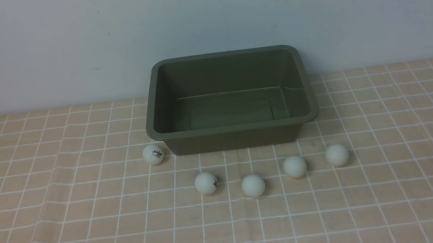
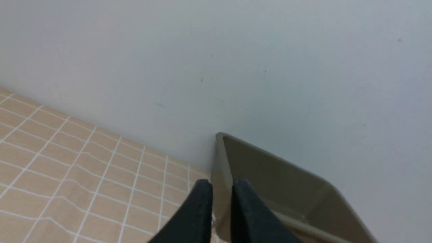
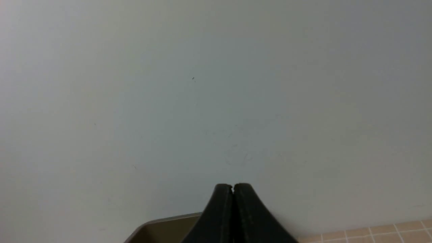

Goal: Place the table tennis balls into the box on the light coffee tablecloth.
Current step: 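Reach for and grasp a ping pong ball on the table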

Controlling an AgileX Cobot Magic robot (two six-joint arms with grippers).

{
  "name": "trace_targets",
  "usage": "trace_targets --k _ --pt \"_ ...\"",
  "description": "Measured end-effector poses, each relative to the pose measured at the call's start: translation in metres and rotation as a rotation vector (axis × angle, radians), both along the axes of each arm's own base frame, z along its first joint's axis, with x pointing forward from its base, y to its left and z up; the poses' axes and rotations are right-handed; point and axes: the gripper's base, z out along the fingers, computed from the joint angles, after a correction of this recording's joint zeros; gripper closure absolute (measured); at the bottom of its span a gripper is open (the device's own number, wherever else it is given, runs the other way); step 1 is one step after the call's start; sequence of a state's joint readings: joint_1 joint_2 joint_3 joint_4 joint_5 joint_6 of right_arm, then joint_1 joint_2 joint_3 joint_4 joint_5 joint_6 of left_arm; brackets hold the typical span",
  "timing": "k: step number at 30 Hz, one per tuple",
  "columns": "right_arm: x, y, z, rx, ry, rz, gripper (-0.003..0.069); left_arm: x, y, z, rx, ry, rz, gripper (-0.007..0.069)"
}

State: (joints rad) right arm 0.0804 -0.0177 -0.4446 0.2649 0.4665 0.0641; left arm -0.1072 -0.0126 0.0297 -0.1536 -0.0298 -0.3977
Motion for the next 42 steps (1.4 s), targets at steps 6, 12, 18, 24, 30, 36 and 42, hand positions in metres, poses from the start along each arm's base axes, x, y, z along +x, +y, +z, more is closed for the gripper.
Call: trace_targets --k 6,12,18,24,30,36,42 --pt "0.0 0.0 -0.001 -0.032 0.004 -0.004 0.0627 0.0 0.0 0.001 -0.049 -0.002 -0.004 0.0409" --pt "0.0 0.001 -0.004 -0.042 0.038 0.005 0.0589 0.0 0.0 0.003 -0.054 -0.024 -0.002 0.0313" --pt "0.003 0.006 -0.013 -0.104 0.142 0.054 0.0537 -0.001 0.001 0.01 -0.05 -0.056 -0.001 0.031" --pt "0.016 0.016 -0.018 -0.163 0.251 0.158 0.0522 -0.007 0.0 0.031 0.061 0.022 -0.007 0.031" --pt "0.033 0.025 -0.021 -0.323 0.309 0.248 0.0518 -0.006 0.001 0.052 0.199 0.162 0.002 0.031" --pt "0.05 0.03 -0.005 -0.462 0.316 0.313 0.0505 0.001 0.001 0.076 0.318 0.198 0.006 0.031" --pt "0.076 0.034 0.012 -0.535 0.373 0.365 0.0493 0.014 0.0 0.089 0.512 0.302 -0.022 0.031"
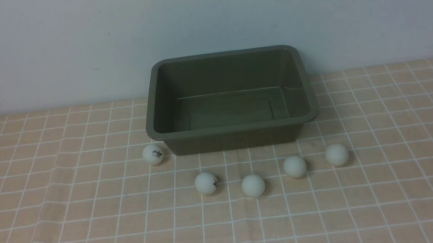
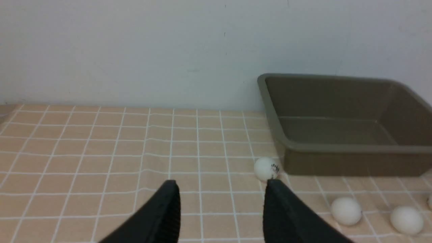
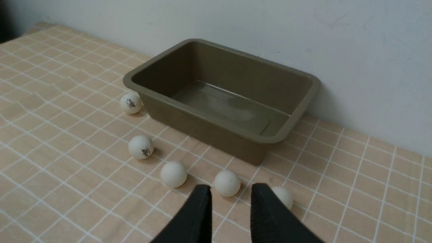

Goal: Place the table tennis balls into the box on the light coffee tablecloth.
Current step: 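Reach for and grasp a ping pong ball on the table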

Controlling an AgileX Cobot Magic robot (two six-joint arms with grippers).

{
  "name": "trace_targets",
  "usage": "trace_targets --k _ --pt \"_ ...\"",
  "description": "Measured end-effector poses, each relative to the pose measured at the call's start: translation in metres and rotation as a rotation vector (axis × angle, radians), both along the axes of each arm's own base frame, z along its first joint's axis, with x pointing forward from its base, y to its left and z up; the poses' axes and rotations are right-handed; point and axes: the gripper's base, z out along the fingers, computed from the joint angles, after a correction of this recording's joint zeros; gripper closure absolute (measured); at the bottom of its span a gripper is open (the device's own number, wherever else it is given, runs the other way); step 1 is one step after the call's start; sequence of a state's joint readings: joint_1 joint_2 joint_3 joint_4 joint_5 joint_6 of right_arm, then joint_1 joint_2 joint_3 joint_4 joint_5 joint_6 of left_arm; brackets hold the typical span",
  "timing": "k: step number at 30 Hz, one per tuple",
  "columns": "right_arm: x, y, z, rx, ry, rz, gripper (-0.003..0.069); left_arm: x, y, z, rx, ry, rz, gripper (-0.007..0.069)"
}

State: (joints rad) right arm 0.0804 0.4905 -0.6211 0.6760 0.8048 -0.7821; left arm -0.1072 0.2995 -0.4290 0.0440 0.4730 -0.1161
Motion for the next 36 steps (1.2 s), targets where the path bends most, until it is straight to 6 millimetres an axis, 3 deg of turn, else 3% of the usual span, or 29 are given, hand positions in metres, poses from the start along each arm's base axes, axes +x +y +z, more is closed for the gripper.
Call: trace_targets --k 5,12,16,20,36 --pt "0.024 0.005 0.009 -0.098 0.092 0.091 0.0482 0.011 -0.001 0.005 0.112 0.05 -0.03 0.031" --pt "0.077 0.008 0.013 -0.176 0.249 0.12 0.0428 0.027 -0.003 -0.001 0.282 0.121 -0.09 0.031" --pt "0.115 0.01 0.005 -0.196 0.332 0.122 0.0298 0.037 -0.004 -0.006 0.343 0.166 -0.119 0.031" --pt "0.137 0.01 -0.002 -0.215 0.346 0.118 0.0247 0.043 -0.005 -0.006 0.347 0.15 -0.12 0.031" --pt "0.244 0.023 -0.044 -0.257 0.563 0.13 0.0233 0.048 -0.005 -0.002 0.344 0.102 -0.114 0.031"
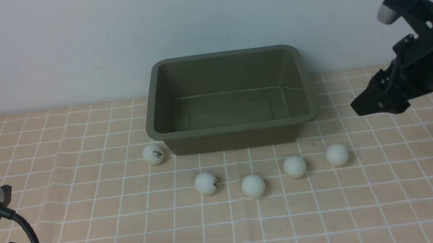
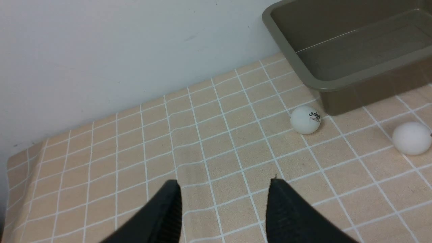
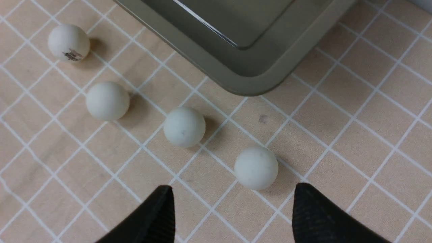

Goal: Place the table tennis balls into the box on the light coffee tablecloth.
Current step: 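Reach for and grasp a ping pong ball on the table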

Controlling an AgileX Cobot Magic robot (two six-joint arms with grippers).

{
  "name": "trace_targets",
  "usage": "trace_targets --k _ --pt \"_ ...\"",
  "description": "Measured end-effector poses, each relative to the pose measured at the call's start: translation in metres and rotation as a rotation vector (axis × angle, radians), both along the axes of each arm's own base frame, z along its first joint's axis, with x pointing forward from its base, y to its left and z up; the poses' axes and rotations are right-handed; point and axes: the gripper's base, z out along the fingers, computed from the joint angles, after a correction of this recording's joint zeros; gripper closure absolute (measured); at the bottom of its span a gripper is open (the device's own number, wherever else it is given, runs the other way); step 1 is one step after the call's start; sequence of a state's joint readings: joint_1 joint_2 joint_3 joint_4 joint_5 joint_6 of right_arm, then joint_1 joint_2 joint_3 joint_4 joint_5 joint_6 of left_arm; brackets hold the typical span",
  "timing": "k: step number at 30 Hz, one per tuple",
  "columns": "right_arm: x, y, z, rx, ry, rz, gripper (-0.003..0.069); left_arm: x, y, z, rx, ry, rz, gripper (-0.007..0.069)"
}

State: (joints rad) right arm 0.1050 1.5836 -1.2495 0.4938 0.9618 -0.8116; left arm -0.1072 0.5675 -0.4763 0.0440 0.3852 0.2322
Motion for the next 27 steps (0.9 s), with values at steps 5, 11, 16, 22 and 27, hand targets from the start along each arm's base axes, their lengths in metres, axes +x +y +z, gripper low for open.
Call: trace_targets --k 5,11,16,22,27 --pt "0.025 0.009 -0.025 -0.056 0.087 -0.043 0.0233 0.0 0.0 0.0 -0.002 0.004 0.001 0.031" --pt "0.043 0.032 -0.069 -0.101 0.173 -0.009 0.0233 -0.001 0.0 -0.002 -0.009 0.027 0.006 0.031" --pt "0.053 0.037 -0.092 -0.12 0.198 -0.017 0.0237 -0.001 0.0 -0.003 -0.009 0.034 0.007 0.031" --pt "0.057 0.033 -0.107 -0.17 0.214 -0.026 0.0257 -0.002 0.0 -0.004 -0.01 0.047 0.009 0.031" --pt "0.061 0.034 -0.113 -0.174 0.211 -0.03 0.0258 -0.002 0.0 -0.005 -0.01 0.057 0.01 0.031"
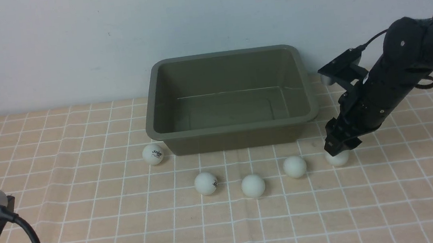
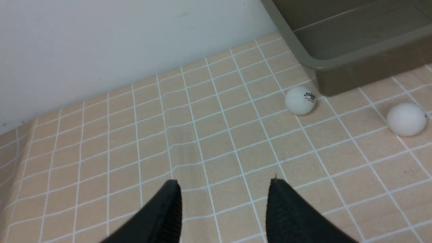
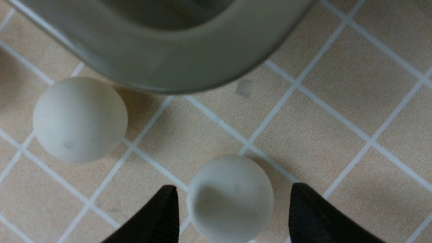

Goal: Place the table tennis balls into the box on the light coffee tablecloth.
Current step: 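Reach for and grasp a ping pong ball on the table, then release the ping pong ball into the bin and lift the gripper away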

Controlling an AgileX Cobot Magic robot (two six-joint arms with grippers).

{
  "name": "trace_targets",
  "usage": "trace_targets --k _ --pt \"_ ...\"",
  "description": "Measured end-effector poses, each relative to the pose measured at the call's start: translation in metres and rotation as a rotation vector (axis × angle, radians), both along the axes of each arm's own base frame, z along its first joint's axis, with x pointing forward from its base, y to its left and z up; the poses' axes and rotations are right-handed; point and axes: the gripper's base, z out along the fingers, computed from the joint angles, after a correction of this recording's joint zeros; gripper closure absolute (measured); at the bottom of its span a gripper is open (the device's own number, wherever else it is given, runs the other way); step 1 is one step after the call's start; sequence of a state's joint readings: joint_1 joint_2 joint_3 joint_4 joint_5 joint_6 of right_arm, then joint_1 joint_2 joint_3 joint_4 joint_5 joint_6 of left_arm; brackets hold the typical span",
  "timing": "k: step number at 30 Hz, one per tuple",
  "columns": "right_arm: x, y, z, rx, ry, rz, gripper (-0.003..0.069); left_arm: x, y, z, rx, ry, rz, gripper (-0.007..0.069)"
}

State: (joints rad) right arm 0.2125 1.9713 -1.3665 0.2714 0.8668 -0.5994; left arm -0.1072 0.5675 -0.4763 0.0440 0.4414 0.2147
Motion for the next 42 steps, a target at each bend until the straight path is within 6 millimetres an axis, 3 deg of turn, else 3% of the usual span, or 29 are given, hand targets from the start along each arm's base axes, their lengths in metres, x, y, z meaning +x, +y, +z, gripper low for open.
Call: trace_targets --k 10,17,26,29,35,38,42 --pt "0.005 0.001 -0.006 0.01 -0.014 -0.014 0.0258 0.0 0.0 0.0 0.0 0.0 0.0 0.031" --pt "0.006 0.002 -0.024 0.008 0.031 -0.019 0.026 0.0 0.0 0.0 0.0 0.0 0.0 0.031" --pt "0.007 0.0 -0.022 -0.022 0.019 -0.002 0.0298 0.0 0.0 0.0 -0.001 0.0 0.0 0.031" --pt "0.009 -0.003 -0.006 -0.055 -0.009 -0.005 0.0298 0.0 0.0 0.0 -0.001 0.0 0.0 0.031" --pt "0.022 -0.012 0.079 -0.049 -0.203 -0.072 0.0298 0.0 0.0 0.0 -0.001 0.0 0.0 0.031" --pt "0.027 -0.007 0.108 0.022 -0.272 -0.077 0.0298 0.0 0.0 0.0 -0.001 0.0 0.0 0.031" --pt "0.033 0.01 0.12 0.174 -0.292 -0.031 0.0298 0.0 0.0 0.0 -0.001 0.0 0.001 0.031"
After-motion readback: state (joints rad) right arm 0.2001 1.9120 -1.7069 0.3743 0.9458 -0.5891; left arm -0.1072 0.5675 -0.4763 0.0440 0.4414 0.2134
